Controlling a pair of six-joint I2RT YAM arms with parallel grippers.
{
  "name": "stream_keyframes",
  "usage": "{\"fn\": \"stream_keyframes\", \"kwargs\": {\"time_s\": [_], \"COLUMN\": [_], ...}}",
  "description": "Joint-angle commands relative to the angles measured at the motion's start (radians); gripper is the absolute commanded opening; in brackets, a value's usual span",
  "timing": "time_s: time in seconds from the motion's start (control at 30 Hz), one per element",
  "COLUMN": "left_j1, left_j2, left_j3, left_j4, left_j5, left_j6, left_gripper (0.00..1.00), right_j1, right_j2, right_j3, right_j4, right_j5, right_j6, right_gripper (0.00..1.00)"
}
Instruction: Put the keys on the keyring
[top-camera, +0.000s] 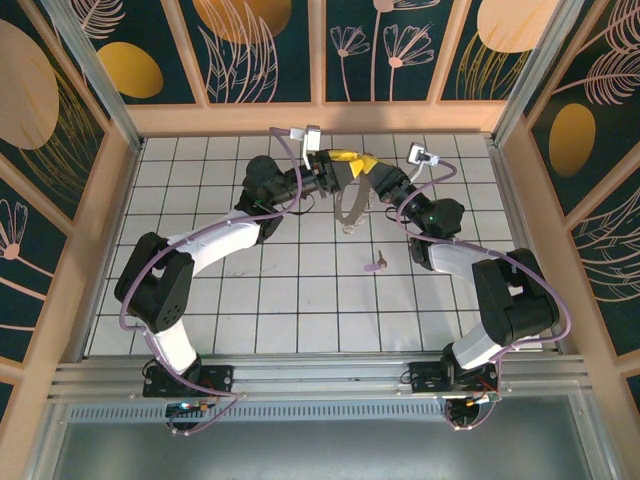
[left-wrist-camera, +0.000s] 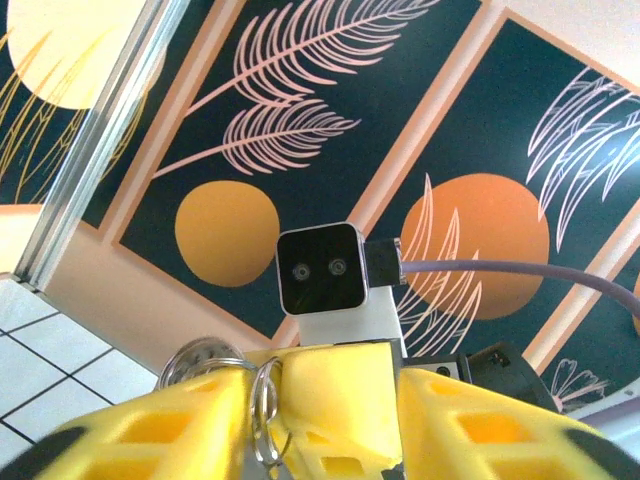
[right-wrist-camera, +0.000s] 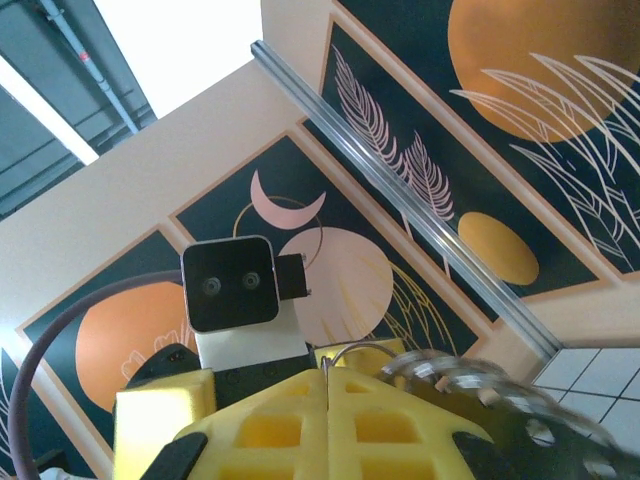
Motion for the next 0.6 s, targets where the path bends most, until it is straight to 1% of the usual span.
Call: {"fn": "stream_keyframes", "kwargs": {"time_s": [0.0, 0.1, 0.17, 0.23, 0.3, 0.37, 0.4, 0.43, 0.5, 0.57], "left_j1": [0.021, 0.039, 0.052, 0.065, 0.076, 0.082, 0.082, 0.082, 0.082, 0.082], "left_j2": [-0.045, -0.059, -0.076, -0.081, -0.088, -0.092, -0.091, -0.089, -0.083, -0.078], "left_j3": [0.002, -0.003, -0.011, -0.020, -0.032, -0.037, -0.037, -0.038, -0.043, -0.049], "left_j4": [0.031, 0.027, 0.025, 0.021, 0.020, 0.003, -0.002, 0.000, 0.009, 0.023], "left_j5": [0.039, 0.055, 0.061, 0.061, 0.054, 0.050, 0.054, 0.060, 0.072, 0.085], "left_j6": [0.025, 0.032, 0.034, 0.038, 0.040, 0.053, 0.059, 0.056, 0.048, 0.033], "left_gripper": [0.47, 0.43, 0.42, 0.43, 0.46, 0.46, 0.42, 0.36, 0.29, 0.28], "right_j1": [-0.004, -0.004, -0.005, -0.007, -0.006, -0.006, -0.006, -0.005, -0.007, -0.006], "right_j2": [-0.013, -0.013, -0.013, -0.014, -0.017, -0.017, -0.015, -0.016, -0.016, -0.015], "right_j3": [0.037, 0.041, 0.042, 0.041, 0.037, 0.035, 0.036, 0.037, 0.038, 0.040], "right_j4": [0.018, 0.011, 0.009, 0.009, 0.007, 0.006, 0.006, 0.006, 0.006, 0.004], "right_j5": [-0.047, -0.057, -0.064, -0.070, -0.071, -0.071, -0.074, -0.076, -0.077, -0.077], "right_j6": [-0.020, -0.024, -0.026, -0.027, -0.030, -0.032, -0.031, -0.030, -0.031, -0.032], "right_gripper": [0.00, 0.00, 0.00, 0.00, 0.00, 0.00, 0.00, 0.00, 0.00, 0.00]}}
